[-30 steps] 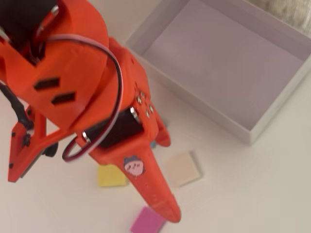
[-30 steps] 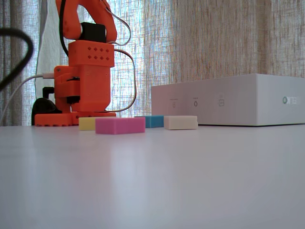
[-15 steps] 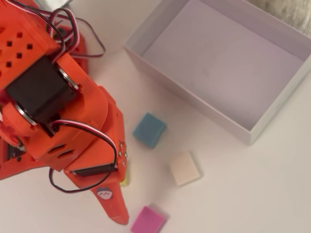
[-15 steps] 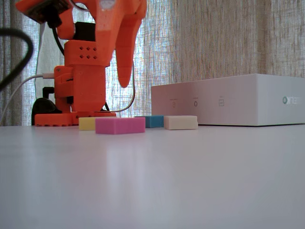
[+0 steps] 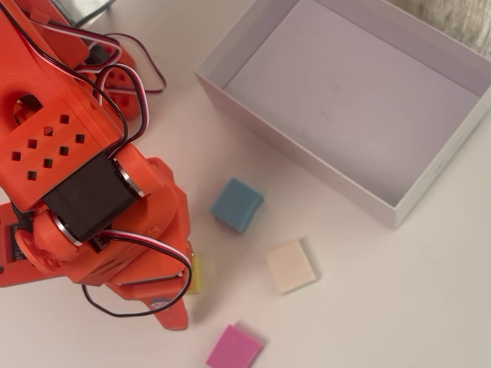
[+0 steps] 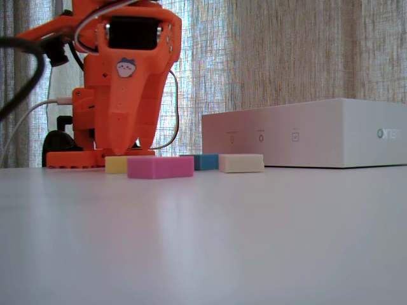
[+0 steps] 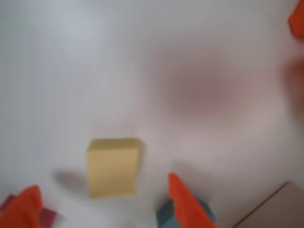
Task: Grasp the yellow cuboid and put it in the bin.
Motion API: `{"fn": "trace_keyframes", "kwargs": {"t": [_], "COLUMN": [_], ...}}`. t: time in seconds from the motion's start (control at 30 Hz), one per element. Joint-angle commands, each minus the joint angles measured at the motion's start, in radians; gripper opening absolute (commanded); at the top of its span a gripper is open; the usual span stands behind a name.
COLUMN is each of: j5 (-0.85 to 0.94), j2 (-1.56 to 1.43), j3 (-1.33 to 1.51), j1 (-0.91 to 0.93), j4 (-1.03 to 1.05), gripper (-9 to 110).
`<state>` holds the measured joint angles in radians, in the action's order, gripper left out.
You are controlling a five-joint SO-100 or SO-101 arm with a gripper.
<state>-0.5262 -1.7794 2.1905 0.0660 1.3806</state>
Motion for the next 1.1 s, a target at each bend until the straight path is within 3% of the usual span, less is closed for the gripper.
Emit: {"fn": "trace_keyframes", "kwargs": {"t": [0.0,0.5,0.6,0.73,1.07], "j5": [0.015,0.052,0.060,0.069,0.213], "j2": [0.020,0.101,0.101,0.106,-0.018], "j3": [-0.006,-0.031,-0.031,-0.031,-0.241], "j1": [0.009,0.054,0.055,0.060,0.012], "j4": [-0.005,-0.061,-0.064,-0.074,-0.032], "gripper": [33,19,11,-8,-8]}}
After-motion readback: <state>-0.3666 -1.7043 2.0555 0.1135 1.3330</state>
